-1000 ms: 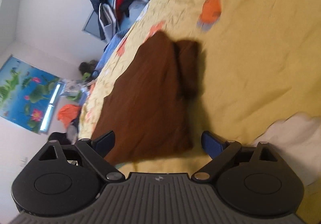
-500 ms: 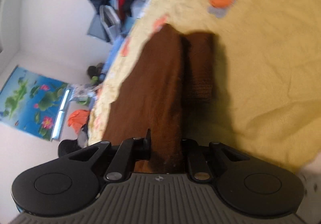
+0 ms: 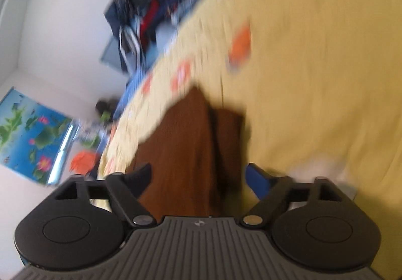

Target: Fold small clothes

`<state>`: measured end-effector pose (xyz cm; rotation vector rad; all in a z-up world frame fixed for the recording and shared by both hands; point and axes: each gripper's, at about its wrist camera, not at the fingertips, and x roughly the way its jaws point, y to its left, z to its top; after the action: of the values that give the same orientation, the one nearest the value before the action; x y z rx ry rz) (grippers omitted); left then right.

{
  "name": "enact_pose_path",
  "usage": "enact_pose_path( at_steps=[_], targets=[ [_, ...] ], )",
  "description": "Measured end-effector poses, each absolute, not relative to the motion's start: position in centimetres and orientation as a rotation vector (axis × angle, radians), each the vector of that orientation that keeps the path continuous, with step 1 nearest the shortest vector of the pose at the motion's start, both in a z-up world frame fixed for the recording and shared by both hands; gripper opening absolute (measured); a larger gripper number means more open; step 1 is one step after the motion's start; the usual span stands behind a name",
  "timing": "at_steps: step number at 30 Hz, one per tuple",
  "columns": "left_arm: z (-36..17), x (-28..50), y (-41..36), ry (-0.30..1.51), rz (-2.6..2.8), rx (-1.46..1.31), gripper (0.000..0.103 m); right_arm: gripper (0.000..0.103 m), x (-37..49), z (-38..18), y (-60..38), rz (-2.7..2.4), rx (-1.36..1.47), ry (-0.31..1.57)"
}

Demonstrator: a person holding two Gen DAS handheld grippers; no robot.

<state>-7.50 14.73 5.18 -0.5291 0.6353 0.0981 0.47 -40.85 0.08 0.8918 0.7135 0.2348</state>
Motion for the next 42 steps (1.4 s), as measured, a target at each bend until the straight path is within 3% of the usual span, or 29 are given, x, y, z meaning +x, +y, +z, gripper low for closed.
enact_pose_path(
  at_steps=[4,6,7,8,9,10,11,12,16,18,19,20,21,24,27,28,31,32,33,34,35,42],
  targets=[
    [4.8,-4.9,12.7,0.653,0.055,-0.374,0.093,0.082,3.3,3.2,-38.4,0.266,0.679,0.701],
    [3.3,-3.0,11.8,0.743,0.046,-0.354,0.087,0.082,5.1,3.7,-35.4,0.283,0.509,0.752],
    [2.7,-2.4,11.5,0.761,0.040,-0.342,0.066,0.082,6.2,3.3,-34.2,0.287,0.419,0.779],
    [2.8,-2.5,11.0,0.724,0.028,-0.315,0.036,0.079,7.1,2.6,-32.9,0.286,0.347,0.810],
    [2.8,-2.4,11.1,0.725,-0.024,-0.342,0.018,0.064,8.1,1.6,-32.1,0.275,0.299,0.850],
    [2.9,-2.4,11.3,0.732,-0.032,-0.385,0.014,0.046,8.5,0.8,-31.5,0.268,0.257,0.862],
    [3.0,-2.6,11.4,0.723,-0.010,-0.397,0.014,0.024,8.1,0.9,-31.3,0.293,0.215,0.829],
    [3.0,-2.6,11.5,0.722,-0.012,-0.389,0.014,0.011,8.8,0.9,-31.3,0.334,0.231,0.863],
    [3.5,-2.9,11.6,0.743,-0.074,-0.341,0.019,0.012,9.7,0.7,-32.6,0.343,0.268,0.897],
    [4.9,-3.1,12.3,0.744,-0.092,-0.352,0.031,0.028,9.8,1.2,-33.7,0.379,0.349,0.896],
    [5.6,-3.0,12.9,0.727,-0.092,-0.364,0.052,0.055,9.7,1.6,-34.1,0.380,0.370,0.874],
    [6.4,-2.8,13.4,0.690,-0.081,-0.383,0.080,0.071,9.8,2.2,-34.5,0.370,0.385,0.845],
    [7.1,-2.4,14.0,0.633,-0.062,-0.402,0.091,0.091,10.0,2.7,-34.9,0.351,0.396,0.811],
    [8.5,1.4,14.3,0.565,-0.046,-0.392,0.094,0.089,12.7,3.0,-35.1,0.314,0.390,0.777],
    [7.6,8.2,12.9,0.679,-0.083,-0.377,0.093,0.085,16.6,1.9,-34.3,0.282,0.367,0.818],
    [7.1,10.2,12.2,0.717,-0.096,-0.368,0.088,0.083,17.8,1.3,-33.8,0.272,0.353,0.838],
    [5.1,15.4,9.7,0.843,-0.144,-0.315,0.063,0.074,20.5,-0.1,-31.9,0.268,0.310,0.886],
    [4.4,16.7,8.9,0.890,-0.141,-0.295,0.045,0.069,21.0,-0.5,-31.4,0.279,0.300,0.896],
    [3.6,17.5,8.2,0.925,-0.143,-0.267,0.036,0.048,21.4,-0.9,-30.9,0.298,0.292,0.905],
    [3.4,17.6,7.6,0.899,-0.127,-0.221,0.029,0.016,21.3,-1.0,-30.5,0.309,0.273,0.898],
    [3.4,17.6,7.2,0.869,-0.096,-0.180,0.007,0.015,21.5,-1.2,-30.2,0.314,0.259,0.902],
    [2.3,17.0,7.9,0.786,-0.045,-0.158,0.007,0.014,20.3,-0.6,-33.2,0.277,0.369,0.799]
  ],
)
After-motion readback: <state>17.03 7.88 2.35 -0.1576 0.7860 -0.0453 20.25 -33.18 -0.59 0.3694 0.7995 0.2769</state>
